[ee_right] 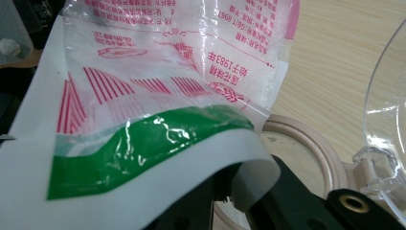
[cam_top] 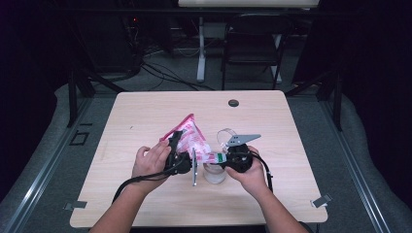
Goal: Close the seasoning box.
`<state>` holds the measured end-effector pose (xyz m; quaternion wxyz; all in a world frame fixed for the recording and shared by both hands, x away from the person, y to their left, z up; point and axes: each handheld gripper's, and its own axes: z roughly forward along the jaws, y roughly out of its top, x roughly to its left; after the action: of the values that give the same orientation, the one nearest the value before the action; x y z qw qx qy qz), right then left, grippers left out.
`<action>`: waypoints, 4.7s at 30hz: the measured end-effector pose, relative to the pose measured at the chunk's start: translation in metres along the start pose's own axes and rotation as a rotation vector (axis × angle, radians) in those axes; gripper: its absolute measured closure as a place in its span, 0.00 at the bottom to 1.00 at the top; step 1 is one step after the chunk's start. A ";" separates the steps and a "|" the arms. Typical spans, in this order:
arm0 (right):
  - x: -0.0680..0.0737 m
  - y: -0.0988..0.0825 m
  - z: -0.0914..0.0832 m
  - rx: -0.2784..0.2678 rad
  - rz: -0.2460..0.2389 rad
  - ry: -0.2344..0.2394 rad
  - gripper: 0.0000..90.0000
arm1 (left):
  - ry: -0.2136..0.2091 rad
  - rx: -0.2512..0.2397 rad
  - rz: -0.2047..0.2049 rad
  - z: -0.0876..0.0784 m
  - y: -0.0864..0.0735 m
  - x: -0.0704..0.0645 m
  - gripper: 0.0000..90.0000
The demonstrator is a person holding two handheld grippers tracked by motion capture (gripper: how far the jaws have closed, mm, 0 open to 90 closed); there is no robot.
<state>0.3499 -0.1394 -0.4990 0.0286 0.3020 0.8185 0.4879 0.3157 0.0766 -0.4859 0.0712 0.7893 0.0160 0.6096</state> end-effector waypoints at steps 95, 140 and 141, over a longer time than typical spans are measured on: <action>-0.004 -0.003 0.002 0.007 0.010 -0.022 1.00 | 0.044 -0.026 0.058 -0.009 0.010 0.007 0.72; -0.003 -0.004 -0.001 0.008 0.014 -0.008 1.00 | 0.081 -0.032 0.092 -0.013 0.012 0.007 0.72; -0.004 -0.004 -0.001 0.008 0.013 -0.008 1.00 | 0.091 -0.036 0.103 -0.013 0.012 0.008 0.72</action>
<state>0.3506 -0.1435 -0.5021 0.0274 0.3095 0.8183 0.4837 0.3040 0.0666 -0.4734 0.0531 0.7591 -0.0323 0.6479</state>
